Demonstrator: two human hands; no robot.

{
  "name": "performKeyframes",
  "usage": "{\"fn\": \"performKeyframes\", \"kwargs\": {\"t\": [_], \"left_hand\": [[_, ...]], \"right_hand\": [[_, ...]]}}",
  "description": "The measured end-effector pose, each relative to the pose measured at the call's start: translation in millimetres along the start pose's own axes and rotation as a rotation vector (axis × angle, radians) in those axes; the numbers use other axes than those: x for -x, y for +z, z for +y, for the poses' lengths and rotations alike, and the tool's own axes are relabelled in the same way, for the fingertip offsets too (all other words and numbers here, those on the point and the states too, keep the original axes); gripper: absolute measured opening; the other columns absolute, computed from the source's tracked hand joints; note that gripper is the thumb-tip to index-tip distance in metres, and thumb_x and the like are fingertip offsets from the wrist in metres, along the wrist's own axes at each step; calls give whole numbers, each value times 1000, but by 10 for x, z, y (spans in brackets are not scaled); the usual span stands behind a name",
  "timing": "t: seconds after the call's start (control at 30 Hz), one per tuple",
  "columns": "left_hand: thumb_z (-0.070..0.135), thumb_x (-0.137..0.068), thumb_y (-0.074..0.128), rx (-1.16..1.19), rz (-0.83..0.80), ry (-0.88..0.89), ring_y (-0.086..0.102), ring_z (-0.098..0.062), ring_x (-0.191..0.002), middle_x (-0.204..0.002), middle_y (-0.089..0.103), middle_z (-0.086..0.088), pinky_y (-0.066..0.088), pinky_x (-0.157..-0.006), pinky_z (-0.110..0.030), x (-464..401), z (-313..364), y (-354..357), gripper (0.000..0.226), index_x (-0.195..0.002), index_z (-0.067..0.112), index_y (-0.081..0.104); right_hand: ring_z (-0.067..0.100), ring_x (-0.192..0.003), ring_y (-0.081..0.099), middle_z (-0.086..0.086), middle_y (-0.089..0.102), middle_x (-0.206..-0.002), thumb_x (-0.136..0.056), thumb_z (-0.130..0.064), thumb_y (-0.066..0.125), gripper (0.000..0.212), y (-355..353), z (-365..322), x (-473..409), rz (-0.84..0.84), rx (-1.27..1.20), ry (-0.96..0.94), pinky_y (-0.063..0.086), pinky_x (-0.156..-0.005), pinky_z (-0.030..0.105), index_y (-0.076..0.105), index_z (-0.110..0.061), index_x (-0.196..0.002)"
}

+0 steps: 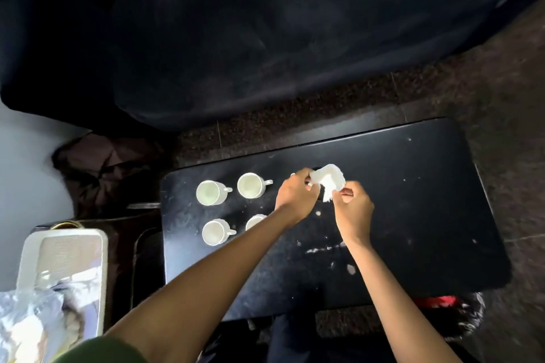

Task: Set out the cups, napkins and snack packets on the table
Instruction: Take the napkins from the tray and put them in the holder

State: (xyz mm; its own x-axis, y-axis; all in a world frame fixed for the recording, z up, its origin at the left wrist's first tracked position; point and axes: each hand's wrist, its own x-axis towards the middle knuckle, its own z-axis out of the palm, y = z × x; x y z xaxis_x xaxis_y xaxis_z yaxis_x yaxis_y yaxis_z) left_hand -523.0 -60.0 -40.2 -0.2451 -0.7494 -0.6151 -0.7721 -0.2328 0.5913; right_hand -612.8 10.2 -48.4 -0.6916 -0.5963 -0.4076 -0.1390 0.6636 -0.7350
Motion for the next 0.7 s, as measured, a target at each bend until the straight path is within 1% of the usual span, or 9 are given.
{"fn": "performKeyframes", "kwargs": {"t": [0.07,0.1,0.23,0.37,0.47,0.53,0.6,0.63,0.7], "left_hand": [[23,-88,50,-29,-10,7,62,-21,-102,-111,67,0,50,-89,-34,-131,-3,29,31,-118,28,57],[22,-88,50,-46,-24,9,61,-21,-106,-115,66,0,49,-91,-34,-181,-13,39,34,-121,29,55],[19,-88,49,-178,-147,-20,51,-24,-122,-133,56,-2,40,-104,-38,-336,-96,146,45,-133,28,45],[13,-87,47,-303,-205,-32,30,-23,-133,-148,33,5,30,-109,-38,-368,-173,281,58,-142,29,37],[8,-86,46,-291,-208,-65,26,-24,-132,-149,25,4,30,-106,-38,-353,-198,345,68,-148,28,25],[7,-86,46,-256,-188,-104,24,-25,-133,-150,20,1,29,-106,-40,-318,-195,373,76,-151,28,14],[5,-86,46,-229,-151,-123,23,-24,-135,-153,15,0,28,-107,-40,-271,-184,383,80,-152,27,6],[3,-85,46,-216,-135,-125,22,-24,-137,-155,13,0,28,-108,-39,-247,-178,386,82,-152,26,3],[-1,-85,43,-169,-119,-139,19,-23,-140,-158,7,-1,24,-111,-35,-194,-174,397,84,-152,22,-1]], "right_hand": [[18,-78,62,13,71,-89,-85,-6,61,10,81,76,-108,25,-12,17,38,-66,15,64,-1,-93],[21,-81,64,14,71,-90,-84,-5,60,11,117,108,-144,31,-17,30,38,-66,16,63,-1,-94],[30,-91,66,17,71,-96,-84,-2,59,14,260,303,-229,17,-15,124,47,-77,30,62,0,-97],[32,-89,65,16,71,-93,-81,1,58,12,315,445,-257,-19,37,142,46,-77,32,62,0,-92],[32,-90,62,16,68,-94,-76,7,54,18,318,483,-293,-82,99,125,47,-81,38,62,-1,-89],[28,-90,59,16,63,-98,-73,9,50,24,286,491,-302,-105,118,133,45,-80,32,62,-1,-91],[27,-91,57,16,59,-102,-72,12,47,30,238,487,-307,-68,112,136,43,-81,26,61,-2,-95],[28,-96,57,16,58,-104,-73,13,46,32,215,478,-308,-45,97,131,44,-85,27,61,-2,-97],[31,-103,59,15,57,-110,-76,12,46,34,185,453,-324,-31,58,113,46,-95,39,60,-2,-104]]}}
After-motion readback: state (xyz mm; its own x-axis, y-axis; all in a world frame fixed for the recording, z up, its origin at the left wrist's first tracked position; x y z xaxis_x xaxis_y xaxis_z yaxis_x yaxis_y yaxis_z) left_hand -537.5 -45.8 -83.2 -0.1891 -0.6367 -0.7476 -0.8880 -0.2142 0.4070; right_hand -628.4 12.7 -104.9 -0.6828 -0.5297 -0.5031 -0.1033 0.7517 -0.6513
